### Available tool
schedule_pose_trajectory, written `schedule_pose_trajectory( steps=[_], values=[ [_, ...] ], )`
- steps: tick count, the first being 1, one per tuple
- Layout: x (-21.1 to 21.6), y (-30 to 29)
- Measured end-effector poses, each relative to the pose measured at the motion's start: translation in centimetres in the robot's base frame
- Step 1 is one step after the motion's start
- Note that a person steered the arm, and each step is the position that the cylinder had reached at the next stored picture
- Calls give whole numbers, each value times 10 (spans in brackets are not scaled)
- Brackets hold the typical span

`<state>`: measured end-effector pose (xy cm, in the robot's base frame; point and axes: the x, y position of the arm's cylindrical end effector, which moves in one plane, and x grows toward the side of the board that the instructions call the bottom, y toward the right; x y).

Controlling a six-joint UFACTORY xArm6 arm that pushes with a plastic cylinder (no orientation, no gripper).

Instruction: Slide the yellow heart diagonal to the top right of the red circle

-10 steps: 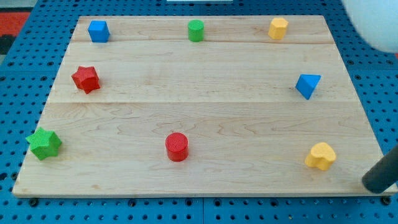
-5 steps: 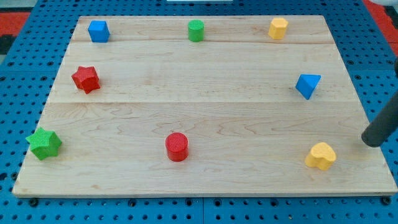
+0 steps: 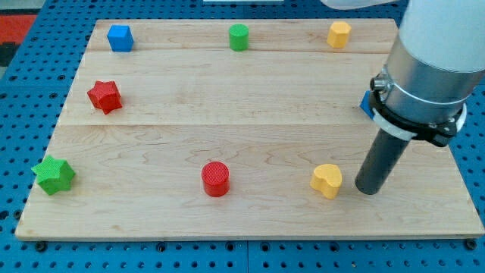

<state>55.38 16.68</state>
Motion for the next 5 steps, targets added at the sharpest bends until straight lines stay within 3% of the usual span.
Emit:
schedule_pose_trajectory(
  steps=[2,5],
  values=[
    [0,52],
    [-30,51]
  ],
)
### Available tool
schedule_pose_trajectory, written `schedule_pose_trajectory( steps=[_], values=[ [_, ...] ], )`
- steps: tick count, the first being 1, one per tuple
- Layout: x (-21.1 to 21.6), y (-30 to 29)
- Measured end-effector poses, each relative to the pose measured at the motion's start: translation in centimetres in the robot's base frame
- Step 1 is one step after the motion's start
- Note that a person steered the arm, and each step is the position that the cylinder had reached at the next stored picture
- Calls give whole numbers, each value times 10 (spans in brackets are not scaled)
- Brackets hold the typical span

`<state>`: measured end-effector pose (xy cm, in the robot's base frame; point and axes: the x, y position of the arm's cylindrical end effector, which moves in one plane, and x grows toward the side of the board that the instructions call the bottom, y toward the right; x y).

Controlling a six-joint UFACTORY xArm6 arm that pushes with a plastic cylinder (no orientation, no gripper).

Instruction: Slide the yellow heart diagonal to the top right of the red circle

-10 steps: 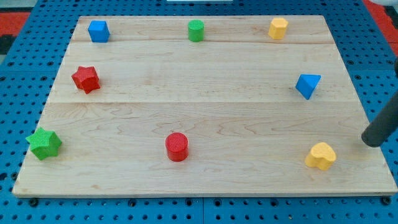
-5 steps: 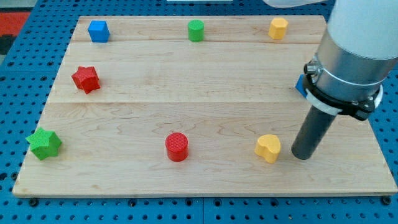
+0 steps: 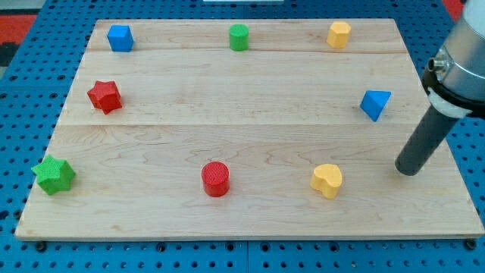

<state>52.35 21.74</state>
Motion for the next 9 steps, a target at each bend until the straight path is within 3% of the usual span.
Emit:
schedule_pose_trajectory(
  steps=[1,2,3,4,5,6,9],
  values=[
    [-8,-5],
    [38,20],
    [53,-59],
    [13,-111],
    [1,-117],
    [61,-125],
    [-81,-161]
  ],
)
